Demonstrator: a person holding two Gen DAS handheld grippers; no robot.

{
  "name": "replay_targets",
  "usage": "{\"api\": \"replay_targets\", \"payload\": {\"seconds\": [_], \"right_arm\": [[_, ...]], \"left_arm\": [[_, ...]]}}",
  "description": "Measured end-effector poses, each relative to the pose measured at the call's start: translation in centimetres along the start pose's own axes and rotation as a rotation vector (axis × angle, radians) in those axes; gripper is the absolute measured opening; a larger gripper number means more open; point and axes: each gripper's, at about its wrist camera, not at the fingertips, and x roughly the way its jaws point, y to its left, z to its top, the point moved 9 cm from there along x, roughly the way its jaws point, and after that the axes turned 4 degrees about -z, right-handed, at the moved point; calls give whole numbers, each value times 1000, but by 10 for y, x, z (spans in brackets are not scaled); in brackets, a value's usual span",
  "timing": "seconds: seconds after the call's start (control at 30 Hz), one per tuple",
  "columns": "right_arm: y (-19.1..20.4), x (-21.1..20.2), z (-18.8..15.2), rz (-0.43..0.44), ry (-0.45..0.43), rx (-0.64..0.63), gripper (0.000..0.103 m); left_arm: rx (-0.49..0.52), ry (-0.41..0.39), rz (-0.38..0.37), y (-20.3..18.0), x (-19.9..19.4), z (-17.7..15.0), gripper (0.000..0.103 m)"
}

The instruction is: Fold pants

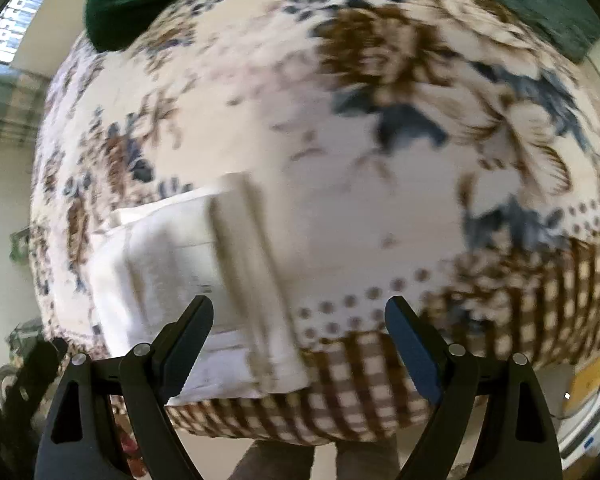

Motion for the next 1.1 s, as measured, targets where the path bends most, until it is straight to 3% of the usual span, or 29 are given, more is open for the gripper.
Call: {"api": "replay_targets", "payload": {"seconds": [0.13, 0.37, 0.47, 0.53, 0.57, 0.6, 0.63, 0.83, 1.0, 1.1], "right_arm": [[34, 14, -7, 62, 32, -23, 90], [65, 68, -4, 71, 73, -31, 89], [82, 79, -1, 109, 39, -38, 60], [96, 73, -1, 68, -33, -94, 29], [103, 72, -3, 47, -42, -120, 27], [107, 71, -5, 38, -48, -133, 12], [110, 68, -7, 19, -62, -149, 9], [90, 13, 0, 6, -171, -124, 9], [26, -20, 16, -63, -210, -29, 9], [-8, -15, 25, -104, -184, 4, 10]], "left_arm": [[-35, -45, 136, 60, -12, 15, 84], [-103, 12, 294, 156, 13, 3, 84], [-115, 44, 324, 178, 28, -1, 84], [-121, 49, 335, 185, 31, 0, 84], [-127, 47, 334, 187, 32, 0, 84], [-134, 44, 328, 188, 32, 1, 84], [-140, 41, 325, 188, 31, 3, 84], [-138, -9, 290, 185, 21, 19, 84], [-193, -12, 205, 182, 26, 36, 84], [-233, -2, 139, 174, 39, 46, 84]]}}
